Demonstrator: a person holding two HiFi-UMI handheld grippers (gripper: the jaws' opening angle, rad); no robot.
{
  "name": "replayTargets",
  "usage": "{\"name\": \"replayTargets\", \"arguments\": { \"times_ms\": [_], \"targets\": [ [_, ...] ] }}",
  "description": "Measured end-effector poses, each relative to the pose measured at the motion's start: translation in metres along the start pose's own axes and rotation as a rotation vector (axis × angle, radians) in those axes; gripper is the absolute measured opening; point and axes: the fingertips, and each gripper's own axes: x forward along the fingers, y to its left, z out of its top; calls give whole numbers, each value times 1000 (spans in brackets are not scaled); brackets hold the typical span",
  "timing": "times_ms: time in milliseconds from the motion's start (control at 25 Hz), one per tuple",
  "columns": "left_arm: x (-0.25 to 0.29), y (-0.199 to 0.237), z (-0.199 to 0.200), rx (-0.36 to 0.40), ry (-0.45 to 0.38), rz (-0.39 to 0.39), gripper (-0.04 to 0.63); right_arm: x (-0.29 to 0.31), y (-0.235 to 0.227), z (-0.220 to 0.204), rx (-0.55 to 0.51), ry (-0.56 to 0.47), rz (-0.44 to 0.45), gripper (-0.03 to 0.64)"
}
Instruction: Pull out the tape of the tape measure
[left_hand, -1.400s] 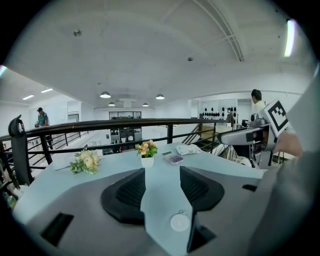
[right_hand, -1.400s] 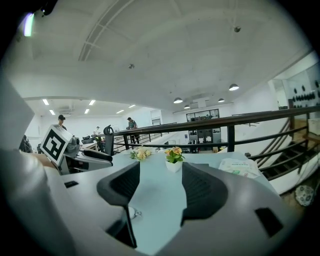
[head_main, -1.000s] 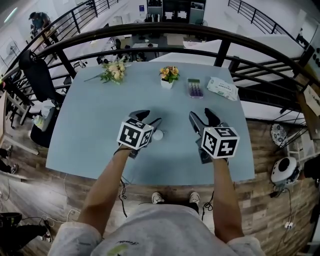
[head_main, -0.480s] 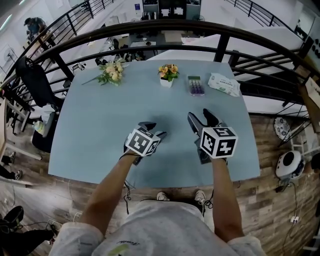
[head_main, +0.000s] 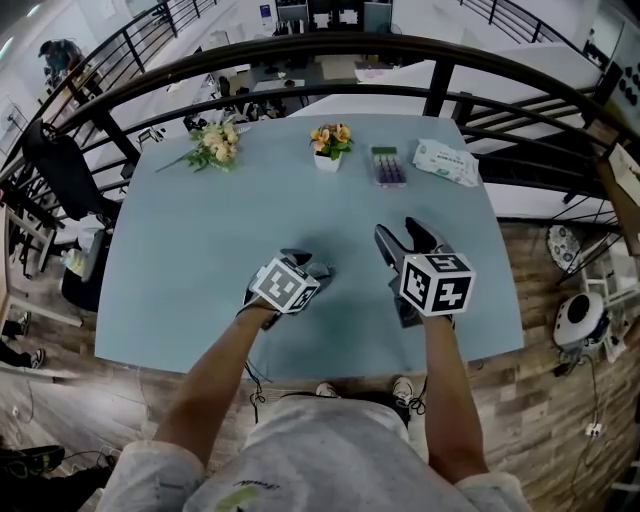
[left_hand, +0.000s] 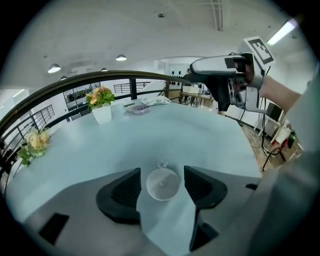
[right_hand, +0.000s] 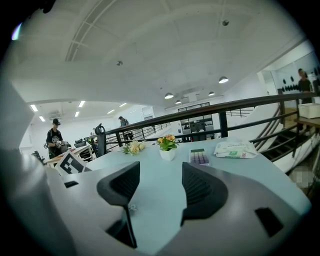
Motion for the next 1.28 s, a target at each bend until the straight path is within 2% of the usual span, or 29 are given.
{"name": "replayTargets", "arguments": {
  "times_ms": [360, 920, 1280],
  "targets": [
    [11, 0, -9, 18, 38, -32, 270, 5, -7, -5, 6, 11, -8, 247],
    [17, -2, -14, 62, 73, -32, 230, 12, -5, -9, 7, 20, 3, 247],
    [14, -4, -13, 61, 79, -34, 219, 9, -4, -10, 11, 31, 7, 247]
  ]
}}
